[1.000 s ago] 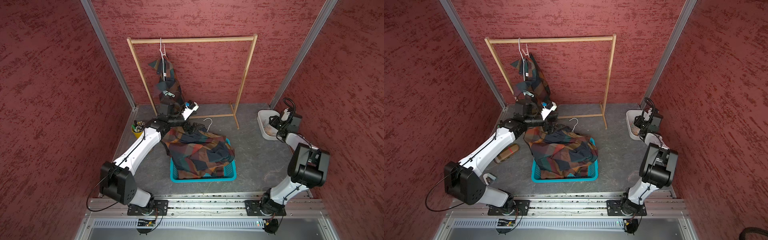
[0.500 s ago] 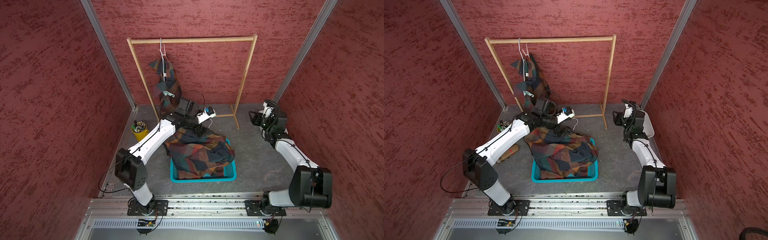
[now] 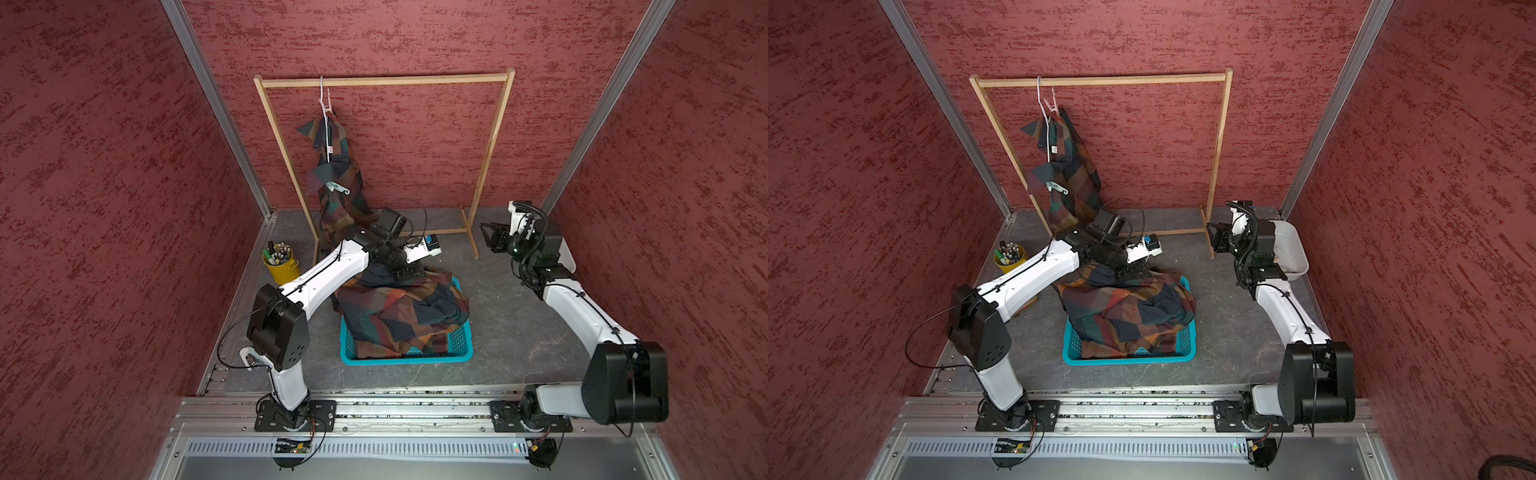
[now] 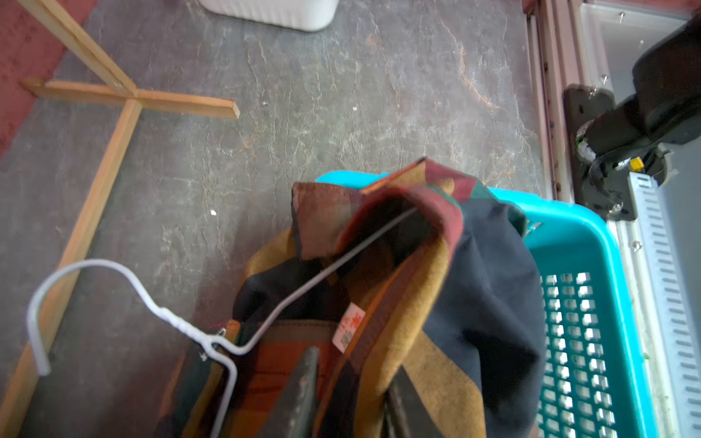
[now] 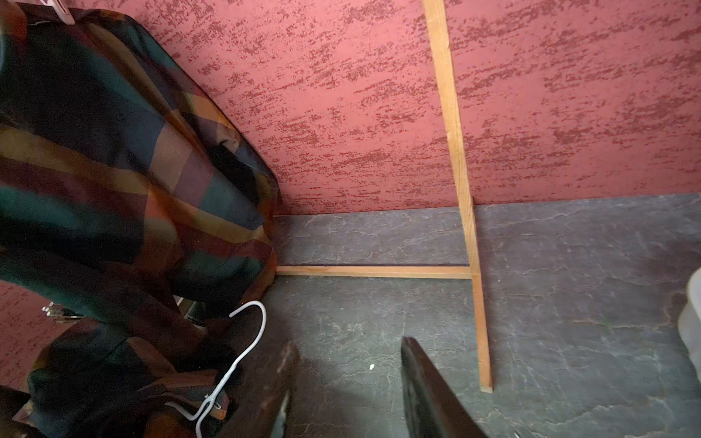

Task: Remove the clothespins securing long-sleeve shirts to the hanger
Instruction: Pick up the hanger from the bin.

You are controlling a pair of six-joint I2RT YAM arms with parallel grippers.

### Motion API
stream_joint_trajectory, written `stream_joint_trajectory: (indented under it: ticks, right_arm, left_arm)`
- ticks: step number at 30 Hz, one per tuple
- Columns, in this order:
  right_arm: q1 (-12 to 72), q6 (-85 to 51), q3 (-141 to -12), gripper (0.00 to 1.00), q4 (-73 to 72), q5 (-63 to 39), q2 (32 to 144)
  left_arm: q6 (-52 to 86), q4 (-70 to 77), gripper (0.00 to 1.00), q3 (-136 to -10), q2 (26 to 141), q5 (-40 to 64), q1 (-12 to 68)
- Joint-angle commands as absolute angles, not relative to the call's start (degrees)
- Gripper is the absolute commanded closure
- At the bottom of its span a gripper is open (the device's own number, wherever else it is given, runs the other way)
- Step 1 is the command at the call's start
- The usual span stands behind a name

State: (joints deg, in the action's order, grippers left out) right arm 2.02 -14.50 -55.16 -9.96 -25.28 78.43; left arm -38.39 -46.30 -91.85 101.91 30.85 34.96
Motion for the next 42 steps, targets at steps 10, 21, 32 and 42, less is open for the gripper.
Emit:
stream_joint_trajectory:
  ticks: [10,21,32,42]
  right_arm:
    - [8.6,-13.5,-62.6,0.52,-1.1,-32.8,82.0]
    - [15.3,-10.0,-58.5,0.51,8.1,-42.0,82.5]
    - [24.1,-14.2,-51.1,0.51,3.7,-39.5,83.0]
    - [25.7,-12.7,-52.7,0.53,1.8,-37.8,89.1]
  left_arm:
    - [-28.3,-40.7,1.0,-75.1,89.3,25.9,43.4]
    - [-19.3,-29.5,1.0,-60.9,82.5,23.5,43.3]
    - [-19.9,-27.8,1.0,-59.9,81.8,22.5,42.7]
    - [-19.9,-27.0,1.0,-58.8,80.6,22.3,42.5]
